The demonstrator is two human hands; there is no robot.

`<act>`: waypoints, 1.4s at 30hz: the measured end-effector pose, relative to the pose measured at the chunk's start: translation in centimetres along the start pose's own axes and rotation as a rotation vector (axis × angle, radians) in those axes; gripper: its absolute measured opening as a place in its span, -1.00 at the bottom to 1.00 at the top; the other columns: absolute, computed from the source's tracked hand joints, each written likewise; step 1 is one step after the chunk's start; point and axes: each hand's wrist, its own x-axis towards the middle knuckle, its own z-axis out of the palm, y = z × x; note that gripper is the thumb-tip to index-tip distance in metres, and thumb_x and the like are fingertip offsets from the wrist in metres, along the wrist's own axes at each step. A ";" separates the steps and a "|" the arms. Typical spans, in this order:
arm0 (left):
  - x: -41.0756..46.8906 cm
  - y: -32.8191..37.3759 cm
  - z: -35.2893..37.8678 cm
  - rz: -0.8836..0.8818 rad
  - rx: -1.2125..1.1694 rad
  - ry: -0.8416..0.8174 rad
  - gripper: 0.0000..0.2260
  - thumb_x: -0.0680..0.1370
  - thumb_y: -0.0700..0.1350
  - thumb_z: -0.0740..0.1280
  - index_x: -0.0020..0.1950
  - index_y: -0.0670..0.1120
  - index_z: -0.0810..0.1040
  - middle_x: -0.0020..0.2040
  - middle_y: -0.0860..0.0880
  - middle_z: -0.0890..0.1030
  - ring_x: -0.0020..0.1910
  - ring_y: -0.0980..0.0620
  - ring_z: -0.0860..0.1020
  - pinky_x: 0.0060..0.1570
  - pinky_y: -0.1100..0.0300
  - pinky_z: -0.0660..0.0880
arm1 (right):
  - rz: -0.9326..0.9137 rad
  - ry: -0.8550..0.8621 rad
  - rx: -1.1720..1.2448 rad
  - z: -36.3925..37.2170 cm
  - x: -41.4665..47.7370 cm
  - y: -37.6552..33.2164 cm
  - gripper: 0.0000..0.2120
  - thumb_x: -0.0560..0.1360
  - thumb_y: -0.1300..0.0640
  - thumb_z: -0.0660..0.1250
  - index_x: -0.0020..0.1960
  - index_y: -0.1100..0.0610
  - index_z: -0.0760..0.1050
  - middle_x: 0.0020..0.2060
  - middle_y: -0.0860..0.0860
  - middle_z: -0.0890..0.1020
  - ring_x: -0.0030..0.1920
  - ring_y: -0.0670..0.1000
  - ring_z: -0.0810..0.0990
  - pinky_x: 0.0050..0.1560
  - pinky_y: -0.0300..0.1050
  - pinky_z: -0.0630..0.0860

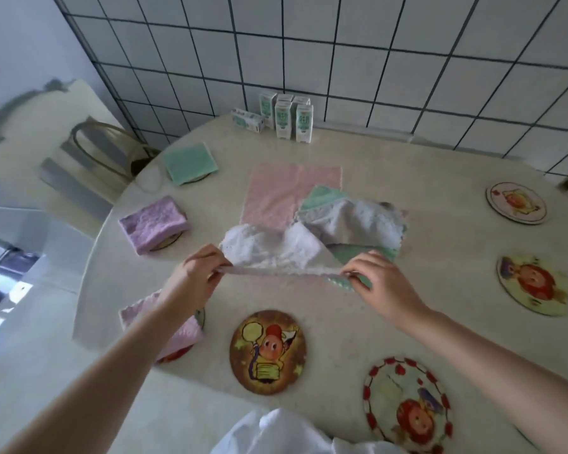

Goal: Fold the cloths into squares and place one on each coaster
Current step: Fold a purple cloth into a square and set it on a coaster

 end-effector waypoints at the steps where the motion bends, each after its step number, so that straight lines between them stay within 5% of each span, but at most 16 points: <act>1: -1.9 0.1 1.2 -0.025 -0.006 -0.040 -0.82 0.39 -0.38 0.45 -0.10 -0.15 0.65 -0.12 0.02 0.57 -0.17 0.11 0.55 -0.14 0.27 0.50 | 0.013 -0.053 0.011 1.0 -1.6 0.3 -0.84 0.40 0.33 0.43 -0.09 0.11 0.60 -0.17 -0.05 0.60 -0.09 -0.04 0.51 -0.06 -0.15 0.48; 9: -12.5 1.9 6.5 -0.146 -0.057 -0.256 -0.80 0.35 -0.31 0.50 -0.16 -0.03 0.67 -0.20 0.12 0.61 -0.24 0.15 0.58 -0.24 0.29 0.53 | 0.107 -0.397 0.052 4.4 -10.1 0.7 -0.86 0.44 0.28 0.36 -0.08 0.07 0.61 -0.11 -0.10 0.61 -0.01 -0.15 0.53 0.06 -0.28 0.47; 15: -15.3 2.3 7.5 -0.391 -0.193 -0.387 -0.80 0.34 -0.31 0.49 -0.18 -0.02 0.67 -0.33 0.20 0.56 -0.29 0.18 0.54 -0.27 0.41 0.41 | 0.167 -0.551 0.107 4.2 -11.7 0.4 -0.86 0.40 0.24 0.27 -0.18 0.03 0.53 -0.28 -0.22 0.47 -0.28 -0.19 0.47 -0.28 -0.34 0.37; 21: -13.5 0.9 6.3 -0.625 -0.315 -0.310 -0.65 0.35 -0.22 0.47 -0.33 0.28 0.57 -0.37 0.17 0.63 -0.37 0.22 0.54 -0.35 0.39 0.39 | 0.308 -0.512 0.193 4.6 -8.2 1.3 -0.89 0.45 0.24 0.31 -0.14 0.05 0.56 -0.26 -0.19 0.57 -0.22 -0.18 0.55 -0.23 -0.31 0.48; 28: -8.4 -0.6 5.7 -1.028 -0.584 -0.084 -0.90 0.46 -0.24 0.43 -0.19 -0.04 0.64 -0.22 -0.12 0.68 -0.20 -0.11 0.65 -0.16 0.04 0.62 | 0.662 -0.250 0.289 6.1 -0.8 4.2 -0.93 0.41 0.17 0.44 -0.13 0.09 0.57 -0.28 -0.06 0.63 -0.23 -0.11 0.58 -0.23 -0.32 0.46; 32: -5.9 -1.2 7.0 -1.147 -0.617 0.012 -0.89 0.50 -0.20 0.41 -0.20 0.00 0.61 -0.21 -0.07 0.66 -0.21 -0.07 0.59 -0.24 0.07 0.59 | 0.812 -0.207 0.346 8.0 1.7 5.7 -0.94 0.42 0.25 0.41 -0.12 0.13 0.59 -0.26 -0.02 0.63 -0.21 -0.02 0.58 -0.10 -0.09 0.57; 37: -4.2 -2.4 8.5 -1.253 -0.617 0.030 -0.86 0.52 -0.12 0.38 0.05 -0.08 0.64 -0.14 -0.05 0.65 -0.17 -0.01 0.59 -0.21 0.13 0.57 | 0.824 -0.235 0.310 9.6 2.6 7.0 -0.86 0.46 0.35 0.33 -0.08 0.17 0.60 -0.18 0.06 0.64 -0.15 0.00 0.58 -0.09 -0.22 0.44; 42: -3.1 -3.4 9.4 -1.283 -0.629 0.037 -0.79 0.54 -0.12 0.35 0.16 -0.11 0.61 -0.08 -0.04 0.65 -0.12 0.01 0.59 -0.06 0.09 0.58 | 0.875 -0.220 0.295 10.0 2.8 7.8 -0.92 0.45 0.25 0.37 -0.10 0.12 0.60 -0.22 0.00 0.65 -0.15 0.00 0.62 -0.06 -0.07 0.56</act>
